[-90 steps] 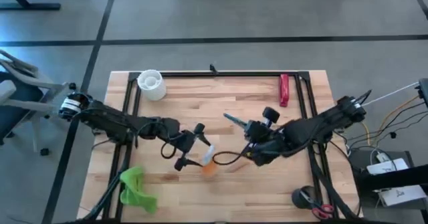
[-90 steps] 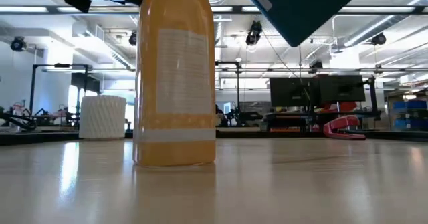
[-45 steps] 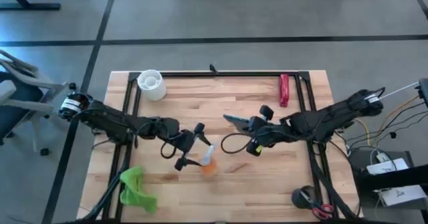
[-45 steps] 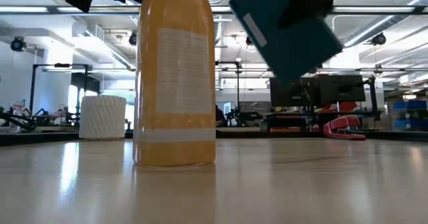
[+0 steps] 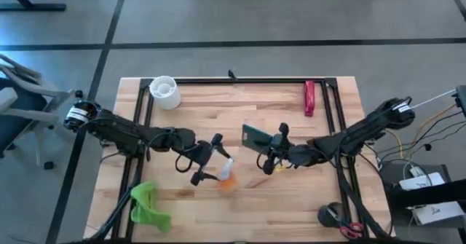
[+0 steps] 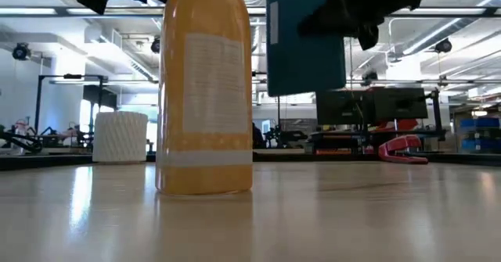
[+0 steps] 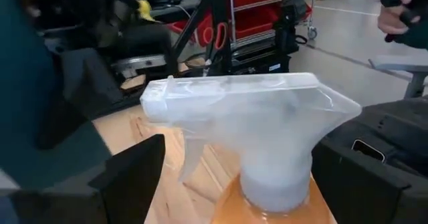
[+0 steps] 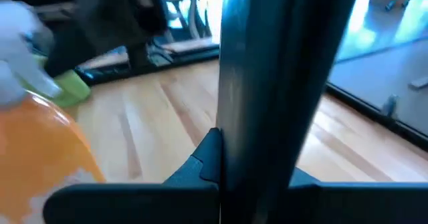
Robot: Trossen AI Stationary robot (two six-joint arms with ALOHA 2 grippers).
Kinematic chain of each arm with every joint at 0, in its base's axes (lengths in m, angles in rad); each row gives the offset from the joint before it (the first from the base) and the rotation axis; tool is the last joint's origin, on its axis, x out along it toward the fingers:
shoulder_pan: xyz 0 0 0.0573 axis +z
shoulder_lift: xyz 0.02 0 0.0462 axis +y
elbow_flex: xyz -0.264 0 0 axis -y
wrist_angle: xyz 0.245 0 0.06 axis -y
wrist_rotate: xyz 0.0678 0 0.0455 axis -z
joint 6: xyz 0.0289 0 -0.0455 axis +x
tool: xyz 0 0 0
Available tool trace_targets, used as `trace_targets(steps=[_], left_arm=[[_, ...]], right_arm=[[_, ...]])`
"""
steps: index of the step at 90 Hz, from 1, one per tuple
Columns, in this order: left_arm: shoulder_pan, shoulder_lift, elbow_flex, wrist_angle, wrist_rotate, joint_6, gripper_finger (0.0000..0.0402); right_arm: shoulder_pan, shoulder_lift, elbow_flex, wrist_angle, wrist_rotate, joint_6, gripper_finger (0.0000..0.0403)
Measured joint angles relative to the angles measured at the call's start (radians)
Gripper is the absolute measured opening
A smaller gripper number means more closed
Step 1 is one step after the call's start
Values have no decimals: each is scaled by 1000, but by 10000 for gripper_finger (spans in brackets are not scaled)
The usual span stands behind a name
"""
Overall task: Apply microfiber cloth
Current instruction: Spray the blue tablet with the orange spray bottle
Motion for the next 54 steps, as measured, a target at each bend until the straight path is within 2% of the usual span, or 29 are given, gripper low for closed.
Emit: trace_targets(steps=[10, 33, 42, 54], left_arm=[[0, 0, 0, 0, 0, 0, 327], [0, 0, 0, -5, 1, 0, 297], [0, 0, -4, -8, 1, 0, 295], [0, 0, -5, -8, 1, 0, 297]], right_arm=[[23, 41, 14, 60, 51, -35, 3], [24, 60, 74, 88, 42, -103, 3], [24, 54, 100, 88, 39, -141, 3], [24, 53, 122, 81, -15, -163, 3]])
